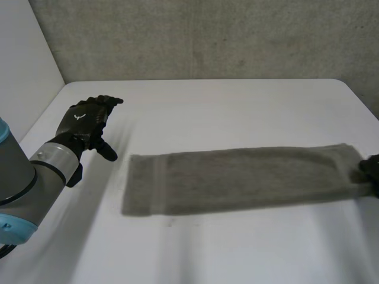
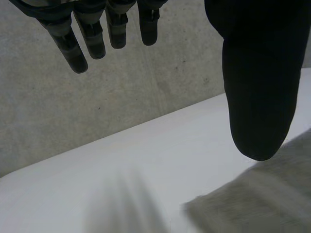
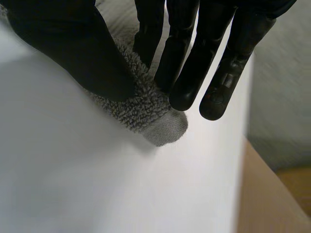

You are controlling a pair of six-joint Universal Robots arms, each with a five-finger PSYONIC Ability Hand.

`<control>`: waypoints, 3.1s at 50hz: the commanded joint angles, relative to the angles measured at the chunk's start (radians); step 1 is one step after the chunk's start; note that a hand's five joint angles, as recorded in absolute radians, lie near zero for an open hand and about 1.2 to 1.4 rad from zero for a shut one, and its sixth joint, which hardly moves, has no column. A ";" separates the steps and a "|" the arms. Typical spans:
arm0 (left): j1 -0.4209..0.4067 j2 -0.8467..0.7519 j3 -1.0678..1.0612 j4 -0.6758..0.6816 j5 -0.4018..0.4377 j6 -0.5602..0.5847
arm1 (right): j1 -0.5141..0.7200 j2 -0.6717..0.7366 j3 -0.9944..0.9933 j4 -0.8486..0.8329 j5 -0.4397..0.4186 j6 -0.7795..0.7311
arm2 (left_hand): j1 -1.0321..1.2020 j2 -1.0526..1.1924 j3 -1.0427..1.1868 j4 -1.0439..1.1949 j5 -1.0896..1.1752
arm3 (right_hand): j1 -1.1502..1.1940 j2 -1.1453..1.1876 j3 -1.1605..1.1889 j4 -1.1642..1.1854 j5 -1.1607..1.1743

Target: Fold the towel.

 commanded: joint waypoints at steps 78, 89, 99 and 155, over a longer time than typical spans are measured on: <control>-0.344 -0.302 0.092 -0.071 -0.180 0.122 | 0.472 -0.115 0.185 -0.157 -0.153 0.381 | -0.002 0.009 0.008 0.007 -0.029 | 0.446 0.219 0.213 0.203 0.249; -0.336 -0.226 0.071 -0.078 -0.188 0.116 | 0.703 -0.150 0.003 -0.143 0.003 0.269 | -0.002 0.009 0.008 0.007 -0.029 | 0.446 0.219 0.213 0.203 0.249; -0.166 0.002 0.035 -0.136 -0.220 0.114 | 1.045 -0.021 -0.185 -0.140 0.068 0.053 | -0.002 0.009 0.008 0.007 -0.029 | 0.446 0.219 0.213 0.203 0.249; -0.321 -0.305 0.216 -0.394 -0.323 -0.286 | 0.795 0.205 -0.419 0.234 -0.170 0.789 | -0.002 0.009 0.008 0.007 -0.029 | -0.775 -1.003 -1.008 -1.018 -0.973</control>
